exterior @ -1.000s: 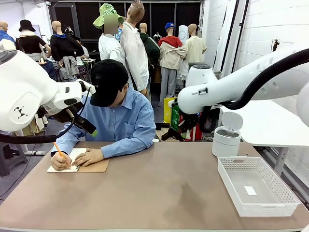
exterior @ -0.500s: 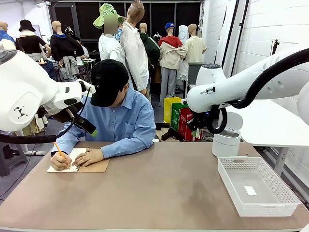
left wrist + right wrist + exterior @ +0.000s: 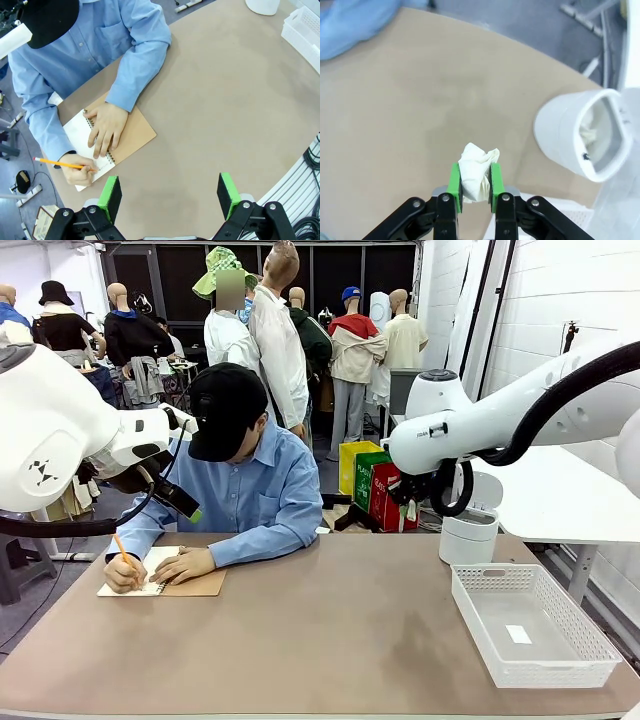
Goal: Sort the paper based on its condition.
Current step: If a person hands you a paper, place it in the Organizing basket , and if it's crumpled, put it in the Trash can.
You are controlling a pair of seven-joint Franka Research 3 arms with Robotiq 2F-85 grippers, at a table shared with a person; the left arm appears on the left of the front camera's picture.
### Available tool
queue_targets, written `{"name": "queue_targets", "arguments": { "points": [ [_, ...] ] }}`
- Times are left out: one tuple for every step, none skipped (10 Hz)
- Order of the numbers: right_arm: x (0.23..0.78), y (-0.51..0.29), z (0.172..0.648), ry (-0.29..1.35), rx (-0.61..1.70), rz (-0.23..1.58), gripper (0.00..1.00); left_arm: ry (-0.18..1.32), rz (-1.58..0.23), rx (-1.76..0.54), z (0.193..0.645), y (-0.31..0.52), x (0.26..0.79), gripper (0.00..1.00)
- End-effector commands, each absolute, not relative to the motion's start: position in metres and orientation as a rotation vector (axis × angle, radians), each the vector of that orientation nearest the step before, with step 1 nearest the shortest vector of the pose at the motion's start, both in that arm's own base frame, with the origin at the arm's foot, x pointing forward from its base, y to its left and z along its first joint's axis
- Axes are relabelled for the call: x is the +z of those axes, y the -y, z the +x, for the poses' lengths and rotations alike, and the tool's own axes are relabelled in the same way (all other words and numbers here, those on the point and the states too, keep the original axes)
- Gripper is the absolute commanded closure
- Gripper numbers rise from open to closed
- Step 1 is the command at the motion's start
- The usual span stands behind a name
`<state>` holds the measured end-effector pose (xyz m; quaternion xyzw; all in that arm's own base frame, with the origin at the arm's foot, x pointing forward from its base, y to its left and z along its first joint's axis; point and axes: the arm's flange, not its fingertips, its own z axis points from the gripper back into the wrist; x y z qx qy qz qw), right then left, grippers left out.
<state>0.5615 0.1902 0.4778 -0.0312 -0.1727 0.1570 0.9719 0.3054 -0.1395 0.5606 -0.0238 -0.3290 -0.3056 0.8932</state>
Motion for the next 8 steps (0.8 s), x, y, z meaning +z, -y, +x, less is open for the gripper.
{"name": "queue_targets", "arguments": {
  "points": [
    [0.477,-0.18,0.575,0.402,0.079,-0.176,0.73,0.683,-0.051,-0.633,0.306,0.139,0.56,0.0],
    [0.477,-0.169,0.581,0.413,0.002,-0.191,0.73,0.683,-0.051,-0.633,0.306,0.139,0.56,0.0],
    [0.476,-0.161,0.586,0.408,-0.042,-0.192,0.73,0.683,-0.051,-0.633,0.306,0.139,0.56,0.0],
    [0.473,-0.152,0.593,0.413,-0.111,-0.202,0.73,0.683,-0.051,-0.633,0.306,0.139,0.56,0.0],
    [0.47,-0.144,0.599,0.425,-0.162,-0.211,0.73,0.683,-0.051,-0.633,0.306,0.139,0.56,0.0],
    [0.467,-0.136,0.605,0.424,-0.203,-0.208,0.73,0.683,-0.051,-0.633,0.306,0.139,0.56,0.0],
    [0.464,-0.129,0.612,0.421,-0.233,-0.202,0.73,0.683,-0.051,-0.633,0.306,0.139,0.56,0.0],
    [0.459,-0.122,0.619,0.439,-0.29,-0.211,0.73,0.683,-0.051,-0.633,0.306,0.139,0.56,0.0]
  ]
}}
